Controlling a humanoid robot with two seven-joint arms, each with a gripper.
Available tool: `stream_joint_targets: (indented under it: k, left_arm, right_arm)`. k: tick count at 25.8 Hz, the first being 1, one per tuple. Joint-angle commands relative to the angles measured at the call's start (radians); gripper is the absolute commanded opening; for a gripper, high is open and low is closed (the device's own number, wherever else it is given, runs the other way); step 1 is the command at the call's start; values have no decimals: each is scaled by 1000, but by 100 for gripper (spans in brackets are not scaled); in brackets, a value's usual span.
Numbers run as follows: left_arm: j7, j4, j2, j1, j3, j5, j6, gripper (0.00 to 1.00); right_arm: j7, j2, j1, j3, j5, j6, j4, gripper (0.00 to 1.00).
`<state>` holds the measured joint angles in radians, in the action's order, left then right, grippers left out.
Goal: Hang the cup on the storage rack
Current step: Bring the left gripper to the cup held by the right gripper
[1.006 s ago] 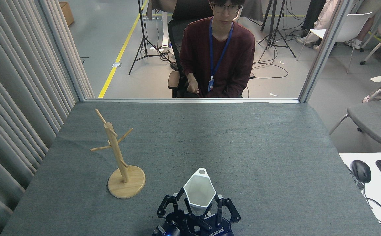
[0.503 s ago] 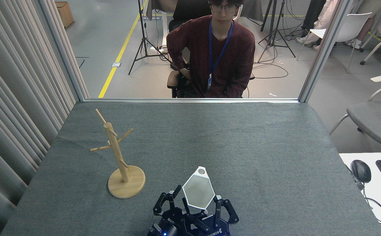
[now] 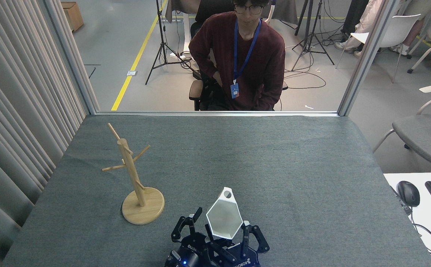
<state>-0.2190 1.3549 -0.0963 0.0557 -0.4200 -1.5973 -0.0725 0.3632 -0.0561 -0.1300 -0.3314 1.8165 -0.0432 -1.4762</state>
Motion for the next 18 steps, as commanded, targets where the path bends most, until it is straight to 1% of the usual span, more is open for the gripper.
stream_joint_targets:
  k: [1,4,13,18]
  left_arm:
    - [-72,0,0,-2,13,0,2,100]
    - [-89,-5,0,-8,12,0,2,100]
    - [-97,-10,0,-16,7,-1,3,100]
    - [-155,-45,-3,-22,4,-9,48,100]
  right_arm:
    - [-41,-2,4,9,-2,6,-1,59]
    - [-43,-5,21,9,-2,29,-4,59]
    - [-49,-16,55,11,-3,39,-4,57]
    - [-49,-17,56,11,-5,39,-7,57]
